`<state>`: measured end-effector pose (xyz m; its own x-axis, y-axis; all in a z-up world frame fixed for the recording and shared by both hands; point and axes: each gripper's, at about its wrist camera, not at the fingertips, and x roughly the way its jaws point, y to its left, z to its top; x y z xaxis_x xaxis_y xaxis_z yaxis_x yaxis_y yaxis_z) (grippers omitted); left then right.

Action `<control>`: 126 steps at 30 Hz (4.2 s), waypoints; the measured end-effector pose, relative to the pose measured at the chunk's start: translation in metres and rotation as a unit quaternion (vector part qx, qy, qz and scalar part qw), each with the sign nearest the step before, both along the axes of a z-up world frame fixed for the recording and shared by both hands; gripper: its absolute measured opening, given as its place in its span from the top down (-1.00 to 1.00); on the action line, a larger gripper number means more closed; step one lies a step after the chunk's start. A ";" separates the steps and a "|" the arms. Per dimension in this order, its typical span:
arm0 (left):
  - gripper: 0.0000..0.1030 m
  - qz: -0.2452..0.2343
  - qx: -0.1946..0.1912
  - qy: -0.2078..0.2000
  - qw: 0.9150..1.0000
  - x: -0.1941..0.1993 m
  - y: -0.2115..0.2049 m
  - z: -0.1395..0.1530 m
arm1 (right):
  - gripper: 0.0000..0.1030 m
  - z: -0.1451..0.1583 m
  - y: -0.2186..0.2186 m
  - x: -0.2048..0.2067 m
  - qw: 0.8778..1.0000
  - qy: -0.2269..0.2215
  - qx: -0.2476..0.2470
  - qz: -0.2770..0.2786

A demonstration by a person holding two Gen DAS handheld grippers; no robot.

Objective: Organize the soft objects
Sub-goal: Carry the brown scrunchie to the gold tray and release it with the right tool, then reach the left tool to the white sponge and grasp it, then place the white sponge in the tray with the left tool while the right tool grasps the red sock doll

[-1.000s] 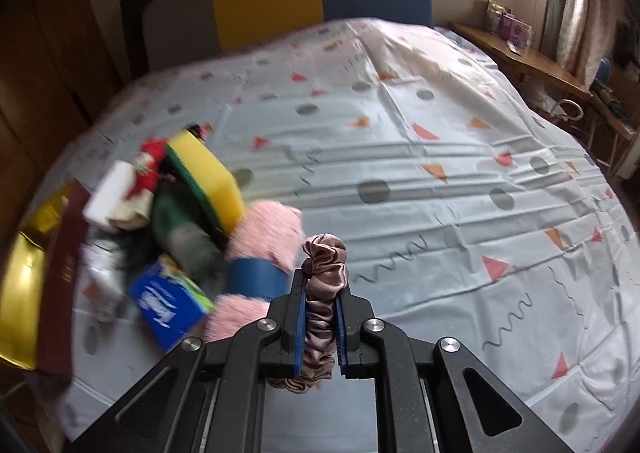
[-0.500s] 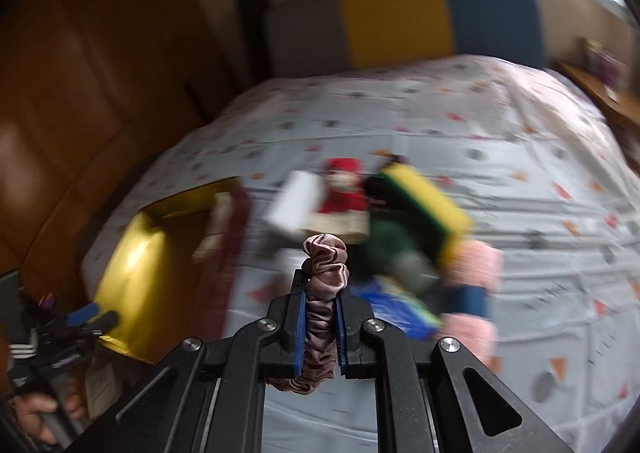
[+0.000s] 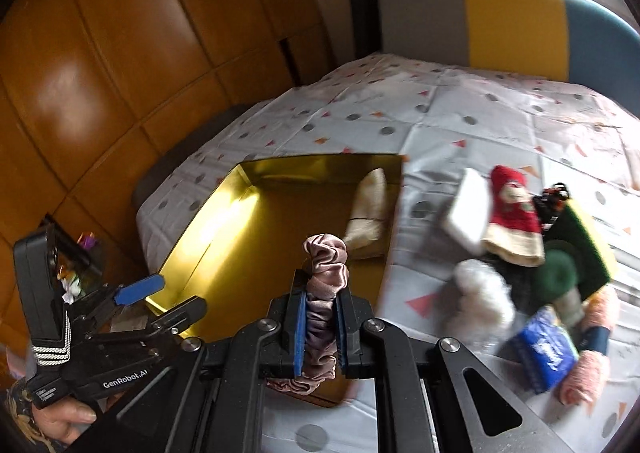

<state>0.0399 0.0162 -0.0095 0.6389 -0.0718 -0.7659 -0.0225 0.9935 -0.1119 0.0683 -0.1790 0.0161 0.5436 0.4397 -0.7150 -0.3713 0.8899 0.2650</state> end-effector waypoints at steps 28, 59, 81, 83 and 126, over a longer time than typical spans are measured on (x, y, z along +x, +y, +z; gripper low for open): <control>-0.55 0.017 0.006 -0.003 1.000 -0.003 0.016 -0.002 | 0.07 -0.056 0.053 0.036 0.988 0.028 -0.150 0.011; -0.55 -0.024 0.039 -0.021 0.999 -0.011 -0.016 0.014 | -0.42 0.011 -0.063 -0.019 0.984 -0.077 -0.130 -0.098; -0.48 -0.160 0.030 -0.004 0.987 0.016 -0.102 0.026 | -0.57 -0.029 -0.272 -0.027 0.934 -0.030 -0.077 -0.347; -0.45 -0.174 0.030 -0.008 0.984 0.025 -0.116 0.029 | -0.57 -0.027 -0.283 -0.030 0.930 -0.034 -0.055 -0.362; 0.58 -0.228 -0.002 0.056 0.972 0.163 -0.202 -0.015 | -0.65 -0.029 -0.290 -0.026 0.934 -0.019 -0.021 -0.357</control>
<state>0.2033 -0.1859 -0.0249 0.4528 -0.3307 -0.8280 0.4080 0.9026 -0.1374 0.0427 -0.4688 -0.0132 0.7120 -0.0726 -0.6985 0.3125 0.9235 0.2225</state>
